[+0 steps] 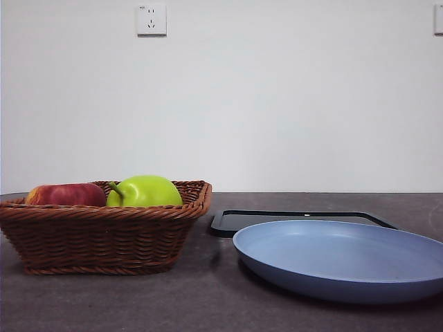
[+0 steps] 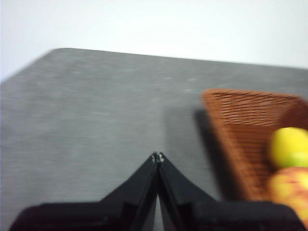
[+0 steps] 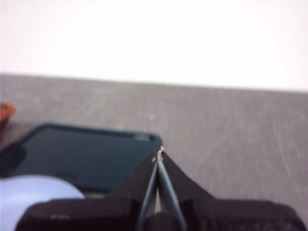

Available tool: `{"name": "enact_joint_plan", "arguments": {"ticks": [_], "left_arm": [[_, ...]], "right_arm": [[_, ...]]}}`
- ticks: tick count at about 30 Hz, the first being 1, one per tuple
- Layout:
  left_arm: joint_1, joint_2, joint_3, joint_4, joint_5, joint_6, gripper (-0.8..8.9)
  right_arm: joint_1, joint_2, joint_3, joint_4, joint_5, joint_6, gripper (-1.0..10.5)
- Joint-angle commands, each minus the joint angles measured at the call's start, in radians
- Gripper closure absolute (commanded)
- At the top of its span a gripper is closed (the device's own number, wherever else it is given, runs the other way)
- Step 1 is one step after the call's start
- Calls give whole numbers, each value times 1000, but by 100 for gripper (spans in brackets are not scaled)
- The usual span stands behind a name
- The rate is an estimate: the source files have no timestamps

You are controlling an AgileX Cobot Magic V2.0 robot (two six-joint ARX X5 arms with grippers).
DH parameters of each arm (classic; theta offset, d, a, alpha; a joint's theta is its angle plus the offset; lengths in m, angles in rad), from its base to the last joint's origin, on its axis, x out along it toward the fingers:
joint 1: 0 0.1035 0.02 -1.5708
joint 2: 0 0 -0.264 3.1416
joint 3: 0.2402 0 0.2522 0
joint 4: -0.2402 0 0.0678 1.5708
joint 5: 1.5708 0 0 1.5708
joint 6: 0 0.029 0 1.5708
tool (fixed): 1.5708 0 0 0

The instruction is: Take the lemon from the basket,put the lemon in the plate,hand out the plate

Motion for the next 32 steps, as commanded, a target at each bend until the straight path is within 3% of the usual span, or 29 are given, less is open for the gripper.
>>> {"name": "enact_joint_plan", "arguments": {"ticks": [1, 6, 14, 19, 24, 32], "left_arm": [[2, -4, -11, 10, 128, -135, 805], [2, -4, -11, 48, 258, -217, 805], [2, -3, 6, 102, 311, -290, 807], [2, 48, 106, 50, 307, -292, 807], [2, 195, 256, -20, 304, -250, 807], [0, 493, 497, -102, 378, -106, 807]], "right_arm": [[2, -1, -4, 53, -1, 70, 943], [2, -1, -4, 85, -1, 225, 943], [2, -1, 5, 101, -40, 610, 943], [2, 19, 59, 87, -154, 618, 944], [2, 98, 195, -99, -166, 615, 943], [2, 306, 440, -377, -166, 461, 943]]}}
